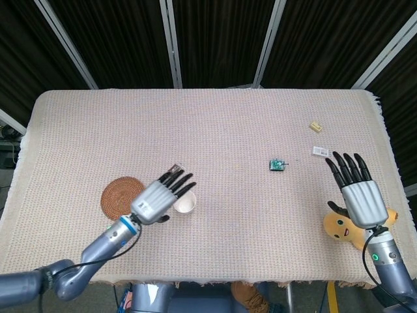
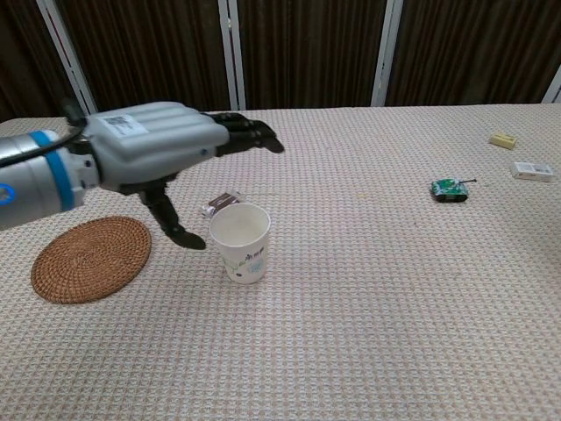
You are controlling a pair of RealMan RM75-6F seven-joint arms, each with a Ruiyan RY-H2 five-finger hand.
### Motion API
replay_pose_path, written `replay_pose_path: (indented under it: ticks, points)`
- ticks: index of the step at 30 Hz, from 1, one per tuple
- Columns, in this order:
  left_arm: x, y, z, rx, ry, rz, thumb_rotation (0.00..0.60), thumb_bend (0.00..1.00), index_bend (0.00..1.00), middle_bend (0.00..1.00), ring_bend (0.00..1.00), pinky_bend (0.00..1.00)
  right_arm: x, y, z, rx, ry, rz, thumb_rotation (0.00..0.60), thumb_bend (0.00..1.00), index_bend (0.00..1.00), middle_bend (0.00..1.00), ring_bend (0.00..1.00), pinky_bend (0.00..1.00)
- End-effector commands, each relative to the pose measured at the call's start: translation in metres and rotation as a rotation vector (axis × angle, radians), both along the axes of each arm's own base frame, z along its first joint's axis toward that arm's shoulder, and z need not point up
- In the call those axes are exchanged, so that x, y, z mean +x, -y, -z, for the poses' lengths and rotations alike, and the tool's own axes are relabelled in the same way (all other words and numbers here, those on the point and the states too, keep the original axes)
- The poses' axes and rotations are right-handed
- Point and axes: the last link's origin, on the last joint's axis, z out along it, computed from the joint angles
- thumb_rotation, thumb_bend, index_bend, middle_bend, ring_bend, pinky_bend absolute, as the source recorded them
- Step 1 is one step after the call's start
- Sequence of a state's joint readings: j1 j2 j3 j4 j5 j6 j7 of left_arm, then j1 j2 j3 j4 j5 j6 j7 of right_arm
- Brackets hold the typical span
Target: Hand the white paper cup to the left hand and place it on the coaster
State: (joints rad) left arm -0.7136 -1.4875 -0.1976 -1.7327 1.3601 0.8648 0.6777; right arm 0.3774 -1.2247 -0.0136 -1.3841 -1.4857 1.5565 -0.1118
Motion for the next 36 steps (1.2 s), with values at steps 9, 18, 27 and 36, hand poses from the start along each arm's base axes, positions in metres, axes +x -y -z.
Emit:
replay_pose_path:
  ticks: [9,18,27,36]
  points:
    - [0.031,-0.015,0.059,-0.008,-0.151,0.028,0.600,0.00,0.12,0.06,0.10,0.24,-0.007,0.004,-0.014,-0.037,0.037,0.033,0.600,0.00,0.00,0.00,0.00,0.00]
    - [0.023,-0.024,0.061,0.020,-0.187,-0.019,0.600,0.00,0.26,0.26,0.28,0.42,-0.009,0.007,-0.018,-0.044,0.053,0.044,0.600,0.00,0.00,0.00,0.00,0.00]
    - [0.017,-0.028,0.055,0.039,-0.164,-0.067,0.600,0.04,0.42,0.42,0.41,0.52,-0.009,0.007,-0.016,-0.040,0.045,0.047,0.600,0.00,0.00,0.00,0.00,0.00]
    - [0.020,-0.043,0.005,0.155,-0.096,-0.093,0.600,0.04,0.42,0.42,0.41,0.52,-0.009,0.006,-0.013,-0.032,0.040,0.054,0.600,0.00,0.00,0.00,0.00,0.00]
